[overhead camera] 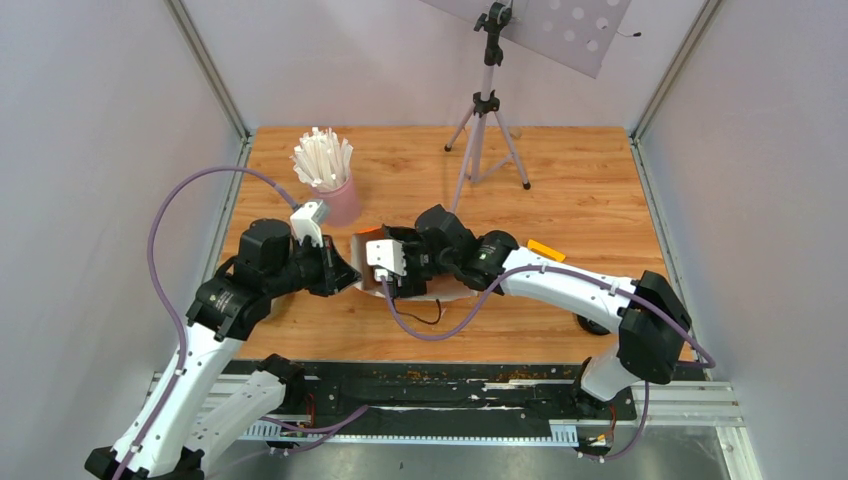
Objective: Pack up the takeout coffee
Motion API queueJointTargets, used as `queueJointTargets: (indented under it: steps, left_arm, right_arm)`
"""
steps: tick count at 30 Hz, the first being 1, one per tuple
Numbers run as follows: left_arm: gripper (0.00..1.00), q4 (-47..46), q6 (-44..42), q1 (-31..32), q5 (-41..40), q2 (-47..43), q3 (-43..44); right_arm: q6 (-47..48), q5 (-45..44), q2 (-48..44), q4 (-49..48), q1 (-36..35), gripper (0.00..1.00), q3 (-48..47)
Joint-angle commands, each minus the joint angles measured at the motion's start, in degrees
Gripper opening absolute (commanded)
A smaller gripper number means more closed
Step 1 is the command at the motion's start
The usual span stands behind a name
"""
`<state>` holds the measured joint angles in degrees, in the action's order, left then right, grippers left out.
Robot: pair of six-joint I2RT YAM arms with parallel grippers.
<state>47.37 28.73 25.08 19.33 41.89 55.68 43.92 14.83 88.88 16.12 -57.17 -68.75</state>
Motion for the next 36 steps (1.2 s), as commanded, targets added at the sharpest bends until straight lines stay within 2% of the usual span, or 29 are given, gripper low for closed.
queueJointTargets:
  steps: [1,4,8,14,17,22,30,36]
  left_arm:
    - [0.02,-2.94,-0.75,-0.03,2.3,-1.58,-1.33]
    - [0.02,-4.44,-0.66,-0.03,2.74,-1.99,-3.93]
    - [0.02,-6.6,0.03,-0.03,4.54,-2.15,-6.11]
    - [0.02,-7.18,-0.09,-0.03,4.93,-2.98,-7.1]
    - [0.02,-6.36,-0.5,-0.03,5.09,-2.92,-6.81]
    - [0.02,-5.55,-0.69,-0.03,5.29,-3.11,-6.38]
    - [0.02,-6.63,0.61,-0.03,5.11,-4.34,-7.08]
    - [0.02,-5.05,-0.96,-0.03,4.22,-4.13,-6.68]
  right_arm:
    - [1.59,3.53,1.48,-2.75,0.07,0.79,-0.69]
    - [4.67,3.27,3.15,-4.51,-0.01,0.89,-0.11]
    - [9.38,3.07,4.48,-6.25,-0.62,0.9,1.32]
    - [11.45,1.45,5.93,-6.57,-1.64,0.91,1.65]
    - [12.91,-1.41,6.08,-9.83,-2.36,1.0,3.03]
    - [14.37,-3.52,7.53,-10.52,-2.82,0.99,3.22]
    - [13.37,-4.44,8.77,-11.93,-2.86,0.92,3.48]
    - [13.75,-2.27,3.72,-8.91,-2.14,0.98,5.2]
